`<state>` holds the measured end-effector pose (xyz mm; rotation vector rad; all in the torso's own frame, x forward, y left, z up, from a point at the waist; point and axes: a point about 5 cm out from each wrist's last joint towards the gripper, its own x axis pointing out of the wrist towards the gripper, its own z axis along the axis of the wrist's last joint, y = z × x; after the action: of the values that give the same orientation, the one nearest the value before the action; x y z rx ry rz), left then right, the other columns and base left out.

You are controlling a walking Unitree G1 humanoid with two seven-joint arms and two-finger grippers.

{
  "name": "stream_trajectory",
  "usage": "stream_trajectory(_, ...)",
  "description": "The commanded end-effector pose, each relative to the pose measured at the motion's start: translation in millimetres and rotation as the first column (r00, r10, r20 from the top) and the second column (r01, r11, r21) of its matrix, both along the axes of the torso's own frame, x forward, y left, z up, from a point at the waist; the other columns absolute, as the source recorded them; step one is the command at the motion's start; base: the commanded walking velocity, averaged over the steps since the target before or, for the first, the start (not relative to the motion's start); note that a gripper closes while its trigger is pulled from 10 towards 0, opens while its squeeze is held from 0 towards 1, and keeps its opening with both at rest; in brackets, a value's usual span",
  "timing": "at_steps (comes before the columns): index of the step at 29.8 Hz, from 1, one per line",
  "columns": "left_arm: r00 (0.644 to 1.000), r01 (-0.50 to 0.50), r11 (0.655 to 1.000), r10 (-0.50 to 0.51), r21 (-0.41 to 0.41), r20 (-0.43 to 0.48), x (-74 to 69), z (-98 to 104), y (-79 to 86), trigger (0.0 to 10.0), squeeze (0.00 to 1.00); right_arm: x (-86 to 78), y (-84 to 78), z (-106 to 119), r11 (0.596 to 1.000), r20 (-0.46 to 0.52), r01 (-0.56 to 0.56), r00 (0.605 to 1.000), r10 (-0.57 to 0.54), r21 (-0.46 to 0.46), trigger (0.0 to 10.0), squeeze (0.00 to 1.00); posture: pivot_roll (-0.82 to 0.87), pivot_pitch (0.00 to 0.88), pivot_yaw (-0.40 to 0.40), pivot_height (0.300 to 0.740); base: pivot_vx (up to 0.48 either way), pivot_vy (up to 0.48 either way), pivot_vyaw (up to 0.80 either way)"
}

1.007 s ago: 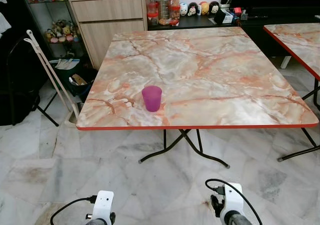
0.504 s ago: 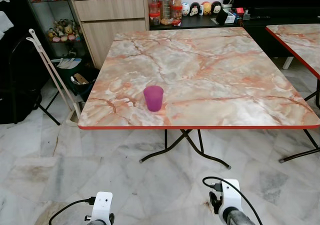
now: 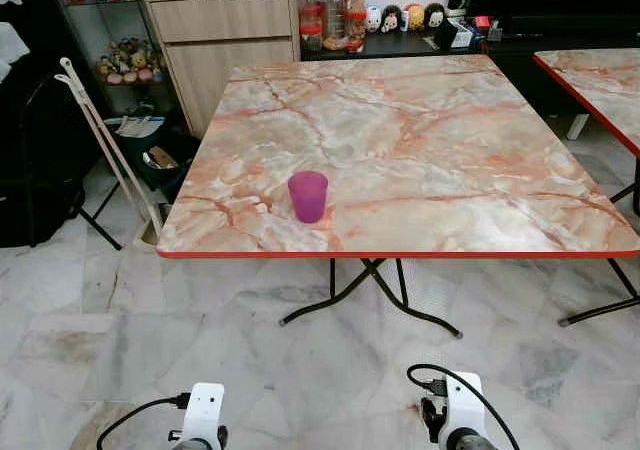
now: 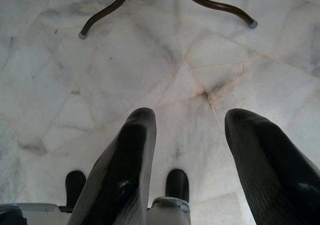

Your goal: Setting the table

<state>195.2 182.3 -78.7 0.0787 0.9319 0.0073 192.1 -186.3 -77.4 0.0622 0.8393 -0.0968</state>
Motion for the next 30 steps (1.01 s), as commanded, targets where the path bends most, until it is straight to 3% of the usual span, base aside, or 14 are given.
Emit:
stream_trajectory(1, 1.000, -0.009, 1.000, 0.009, 0.014, -0.001, -1.2, 0.0, 5.1, 10.0, 0.00, -1.0, 1.4, -1.0, 1.000, -0.011, 0.016, 1.000, -0.015, 0.008, 10.0, 0.00, -0.03, 0.000, 0.031, 0.740, 0.000, 0.000, 0.00)
stream_trajectory(13, 1.000, -0.011, 1.000, 0.011, 0.017, 0.006, 0.6, 1.3, 8.2, 10.0, 0.00, 6.6, 4.4, 2.4, 1.000, 0.003, 0.007, 1.000, -0.007, 0.009, 10.0, 0.00, -0.03, 0.000, 0.036, 0.740, 0.211, 0.000, 0.00)
stream_trajectory(30, 1.000, -0.002, 1.000, 0.002, 0.011, 0.009, 2.5, 1.9, 5.1, 10.0, 0.00, -0.1, 0.5, -0.6, 1.000, -0.014, 0.020, 1.000, -0.020, 0.001, 10.0, 0.00, -0.04, 0.000, 0.038, 0.740, 0.287, 0.000, 0.00)
